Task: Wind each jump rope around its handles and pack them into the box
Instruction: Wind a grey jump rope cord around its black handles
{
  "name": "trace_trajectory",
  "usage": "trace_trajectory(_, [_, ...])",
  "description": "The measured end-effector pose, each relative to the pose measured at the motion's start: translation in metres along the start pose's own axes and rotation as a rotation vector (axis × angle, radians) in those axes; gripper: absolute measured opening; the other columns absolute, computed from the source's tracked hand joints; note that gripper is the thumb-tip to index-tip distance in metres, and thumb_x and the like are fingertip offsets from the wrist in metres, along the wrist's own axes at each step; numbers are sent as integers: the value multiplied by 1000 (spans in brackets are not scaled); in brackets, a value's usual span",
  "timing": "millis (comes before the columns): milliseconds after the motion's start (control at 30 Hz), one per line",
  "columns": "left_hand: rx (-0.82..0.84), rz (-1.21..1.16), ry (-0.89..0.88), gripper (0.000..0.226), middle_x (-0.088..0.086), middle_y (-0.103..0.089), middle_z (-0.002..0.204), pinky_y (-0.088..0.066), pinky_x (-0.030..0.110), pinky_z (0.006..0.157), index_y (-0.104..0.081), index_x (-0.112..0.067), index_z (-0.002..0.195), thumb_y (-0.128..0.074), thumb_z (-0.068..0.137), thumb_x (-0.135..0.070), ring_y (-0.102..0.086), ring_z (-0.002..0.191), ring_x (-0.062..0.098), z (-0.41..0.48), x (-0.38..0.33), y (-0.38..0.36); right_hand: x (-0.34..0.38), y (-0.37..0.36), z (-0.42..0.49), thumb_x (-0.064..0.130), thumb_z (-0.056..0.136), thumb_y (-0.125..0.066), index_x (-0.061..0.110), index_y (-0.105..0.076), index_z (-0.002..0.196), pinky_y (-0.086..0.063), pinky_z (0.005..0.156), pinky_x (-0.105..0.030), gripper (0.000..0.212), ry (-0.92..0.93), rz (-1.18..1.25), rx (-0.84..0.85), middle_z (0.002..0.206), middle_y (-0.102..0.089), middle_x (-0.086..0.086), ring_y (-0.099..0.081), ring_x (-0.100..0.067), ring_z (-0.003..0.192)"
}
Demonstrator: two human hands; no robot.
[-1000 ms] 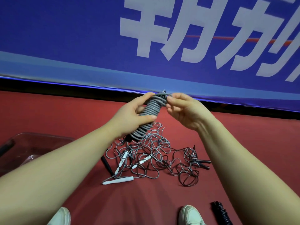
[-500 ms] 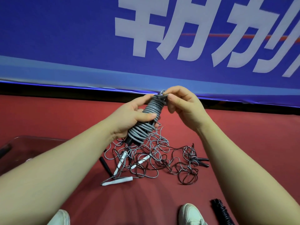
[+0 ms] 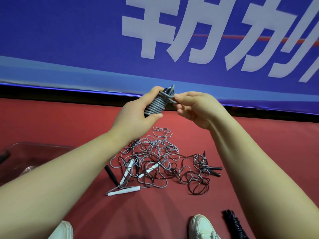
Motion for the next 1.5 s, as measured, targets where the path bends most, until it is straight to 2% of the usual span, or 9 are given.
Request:
trace_trajectory(233, [293, -135, -18, 75, -39, -46, 121, -34, 7, 96, -22, -64, 128, -60, 64, -53, -48, 114, -10, -13, 5, -28, 19, 14, -10, 2, 86, -64, 14, -46, 86, -46, 46, -17, 21, 168, -241, -15, 59, -50, -3, -51, -6, 42])
trace_trajectory(367, [220, -188, -20, 59, -20, -65, 112, -50, 33, 93, -42, -65, 119, -60, 66, -48, -65, 101, 18, -7, 3, -26, -1, 4, -12, 0, 88, -58, 13, -57, 87, -48, 49, -15, 13, 40, -322, 132, 66, -55, -4, -51, -3, 44])
trace_trajectory(667, [132, -76, -12, 58, -7, -67, 108, -48, 34, 92, -43, -53, 124, -67, 75, -35, -65, 96, 19, 0, 4, -22, -28, 9, -2, 8, 92, -53, 12, -58, 83, -50, 49, -11, 11, -132, 492, 55, 56, -61, 4, -57, -2, 46])
trace_trajectory(767, [59, -72, 87, 60, -4, -68, 104, -48, 28, 84, -49, -39, 130, -71, 77, -25, -67, 89, 19, 3, 20, -16, -7, 6, -3, 0, 90, -54, 10, -60, 82, -51, 63, -12, 15, 102, 167, 97, 66, -66, 6, -61, -1, 59])
trace_trajectory(867, [63, -101, 134, 55, -3, -70, 100, -50, 33, 86, -51, -41, 124, -69, 73, -27, -67, 88, 18, 4, 30, -14, 25, -17, -18, 7, 89, -60, 18, -58, 88, -37, 74, -5, 12, 575, -712, 122, 85, -51, 11, -49, 11, 76])
trace_trajectory(1000, [125, -59, 119, 49, -3, -68, 95, -53, 37, 83, -53, -38, 121, -69, 78, -21, -67, 81, 19, 3, 29, -15, 30, -36, -25, 23, 90, -53, 16, -59, 92, -33, 76, -7, 9, 845, -964, 110, 86, -44, 8, -43, 7, 82])
trace_trajectory(1067, [131, -109, 124, 51, -4, -69, 97, -53, 38, 86, -54, -38, 120, -70, 75, -21, -67, 84, 19, 3, 28, -15, 28, -36, -21, 23, 88, -54, 20, -56, 84, -36, 74, -12, 5, 795, -834, 94, 84, -47, 5, -44, 2, 77])
trace_trajectory(1267, [75, -469, 230, 60, 9, -68, 85, -54, 36, 74, -51, -37, 126, -67, 81, 0, -65, 68, 22, 9, 26, -19, -3, -25, 2, 11, 96, -44, 9, -52, 81, -38, 47, -13, 17, 237, 686, 107, 87, -68, 0, -47, -4, 53])
trace_trajectory(1500, [-39, -101, 123, 54, -6, -68, 89, -53, 34, 74, -48, -45, 123, -68, 79, -19, -65, 70, 18, 7, 17, -5, -34, -14, 17, 10, 95, -50, 8, -54, 73, -26, 40, -9, 22, -130, 589, -66, 51, -56, 4, -41, -1, 37])
Point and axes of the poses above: each hand's wrist, its own z-axis towards the middle knuckle, its own y-axis out of the back of the hand, x = y × z, the point moved 10 cm from there along z, towards the middle knuckle
